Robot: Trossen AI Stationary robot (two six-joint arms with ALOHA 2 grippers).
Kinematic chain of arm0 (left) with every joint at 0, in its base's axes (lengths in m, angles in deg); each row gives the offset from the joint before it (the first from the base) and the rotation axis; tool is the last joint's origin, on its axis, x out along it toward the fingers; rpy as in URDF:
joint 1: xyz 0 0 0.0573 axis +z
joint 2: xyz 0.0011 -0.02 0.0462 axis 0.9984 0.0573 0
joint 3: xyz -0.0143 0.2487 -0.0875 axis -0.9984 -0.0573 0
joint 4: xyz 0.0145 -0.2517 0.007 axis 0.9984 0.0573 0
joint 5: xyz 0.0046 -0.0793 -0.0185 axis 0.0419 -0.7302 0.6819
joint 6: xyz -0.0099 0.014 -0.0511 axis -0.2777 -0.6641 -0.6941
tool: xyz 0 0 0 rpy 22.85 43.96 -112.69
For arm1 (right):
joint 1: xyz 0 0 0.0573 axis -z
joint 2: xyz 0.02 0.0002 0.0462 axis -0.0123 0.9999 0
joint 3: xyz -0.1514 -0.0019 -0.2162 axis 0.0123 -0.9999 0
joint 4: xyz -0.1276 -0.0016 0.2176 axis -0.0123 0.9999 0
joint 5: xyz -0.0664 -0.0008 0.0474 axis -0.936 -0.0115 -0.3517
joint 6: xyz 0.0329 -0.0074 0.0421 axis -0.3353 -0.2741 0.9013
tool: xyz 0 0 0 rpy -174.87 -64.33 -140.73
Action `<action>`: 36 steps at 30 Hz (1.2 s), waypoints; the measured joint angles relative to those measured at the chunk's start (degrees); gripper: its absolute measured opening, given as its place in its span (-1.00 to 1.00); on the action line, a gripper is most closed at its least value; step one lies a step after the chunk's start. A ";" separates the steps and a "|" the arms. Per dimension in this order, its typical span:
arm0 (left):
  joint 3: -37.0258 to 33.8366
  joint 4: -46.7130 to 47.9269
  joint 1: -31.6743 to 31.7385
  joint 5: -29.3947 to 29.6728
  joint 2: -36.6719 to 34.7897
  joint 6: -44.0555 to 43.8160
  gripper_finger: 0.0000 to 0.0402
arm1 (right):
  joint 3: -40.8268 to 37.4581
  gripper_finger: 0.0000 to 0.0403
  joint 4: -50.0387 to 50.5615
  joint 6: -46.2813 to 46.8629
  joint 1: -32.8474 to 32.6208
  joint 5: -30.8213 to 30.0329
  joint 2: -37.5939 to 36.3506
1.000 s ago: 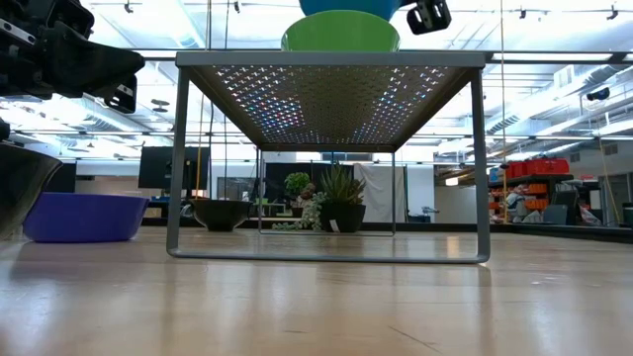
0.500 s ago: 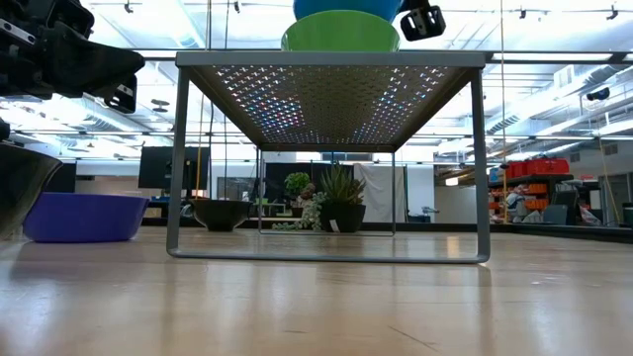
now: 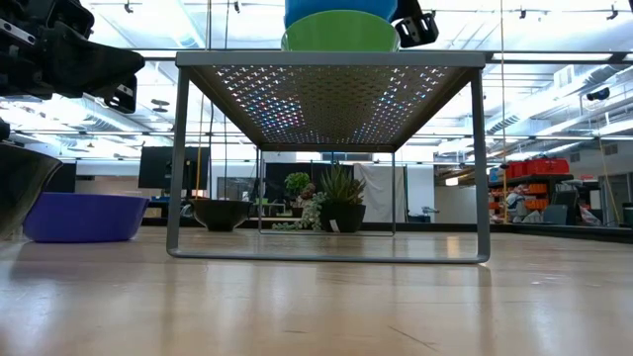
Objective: Pick & Place Mini bowls
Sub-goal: Stack the light blue bowl on the green bowl on the shelf
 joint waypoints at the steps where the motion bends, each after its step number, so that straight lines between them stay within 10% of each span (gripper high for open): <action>1: 0.00 0.00 0.00 -0.01 0.00 0.01 -0.85 | 0.00 -0.99 0.04 0.04 0.00 0.00 0.01; 36: 0.00 -0.01 0.00 0.00 0.00 0.00 -0.85 | 0.02 -0.70 -2.40 -4.21 -1.01 0.39 -0.58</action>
